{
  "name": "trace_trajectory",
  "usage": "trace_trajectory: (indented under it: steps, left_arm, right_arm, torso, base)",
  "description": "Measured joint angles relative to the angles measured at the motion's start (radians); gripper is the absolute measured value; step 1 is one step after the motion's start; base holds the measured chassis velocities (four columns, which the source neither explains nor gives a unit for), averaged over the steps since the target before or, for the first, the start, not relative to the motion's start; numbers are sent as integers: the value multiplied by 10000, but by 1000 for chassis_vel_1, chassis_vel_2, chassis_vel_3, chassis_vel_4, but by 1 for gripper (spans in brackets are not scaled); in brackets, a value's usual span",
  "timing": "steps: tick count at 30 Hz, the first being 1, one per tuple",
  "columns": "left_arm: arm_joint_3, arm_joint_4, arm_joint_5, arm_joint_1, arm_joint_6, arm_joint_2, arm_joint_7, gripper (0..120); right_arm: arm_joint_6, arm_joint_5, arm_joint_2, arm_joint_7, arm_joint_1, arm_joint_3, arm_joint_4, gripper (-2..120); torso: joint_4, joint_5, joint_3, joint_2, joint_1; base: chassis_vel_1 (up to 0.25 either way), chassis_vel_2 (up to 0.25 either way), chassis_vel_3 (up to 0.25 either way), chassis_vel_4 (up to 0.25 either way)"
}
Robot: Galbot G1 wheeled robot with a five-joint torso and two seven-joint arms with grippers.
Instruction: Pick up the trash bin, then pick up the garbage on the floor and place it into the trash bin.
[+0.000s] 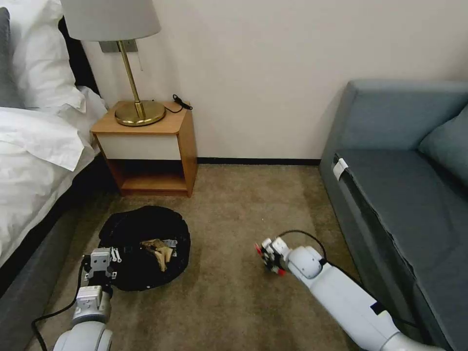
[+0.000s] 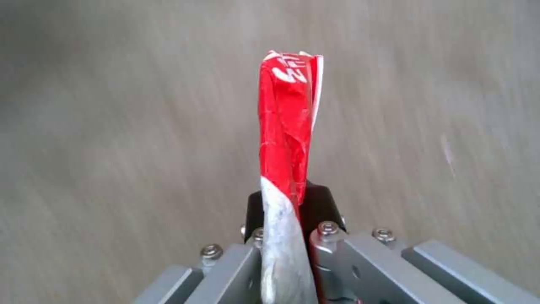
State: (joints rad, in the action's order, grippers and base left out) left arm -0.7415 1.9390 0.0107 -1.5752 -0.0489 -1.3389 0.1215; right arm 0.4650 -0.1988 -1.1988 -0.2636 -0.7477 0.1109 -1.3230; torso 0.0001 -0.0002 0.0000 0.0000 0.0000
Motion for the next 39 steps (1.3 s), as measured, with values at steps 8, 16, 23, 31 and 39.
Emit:
trace_trajectory:
  steps: [8,16,23,31,39]
  left_arm:
    - [161,-35,-183,59,-35,-226,-25,2]
    - [243,-82,-322,116,-42,-353,-25,2]
    - [316,4,-312,135,42,-522,38,2]
    - [426,224,-231,81,124,-592,44,2]
    - [497,224,-152,-16,131,-582,-46,2]
  right_arm:
    - [-2440,-4490,-413,-12,-33,-87,-968,0]
    - [-2031,-8576,-720,-85,-332,219,-2741,0]
    - [-1487,-9022,-1129,-231,-404,844,-3501,0]
    - [-1863,-6418,-1583,-281,-356,1961,-2397,0]
    - [-2784,-3872,-1940,15,-484,2505,-1290,22]
  torso:
    - [-1,0,0,0,0]
    - [-2,-1,0,0,0]
    - [0,0,0,2,0]
    - [-1,1,0,2,0]
    - [-2,-1,0,2,0]
  base:
    - [0,0,0,0]
    - [0,0,0,0]
    - [0,0,0,0]
    - [0,0,0,0]
    - [0,0,0,0]
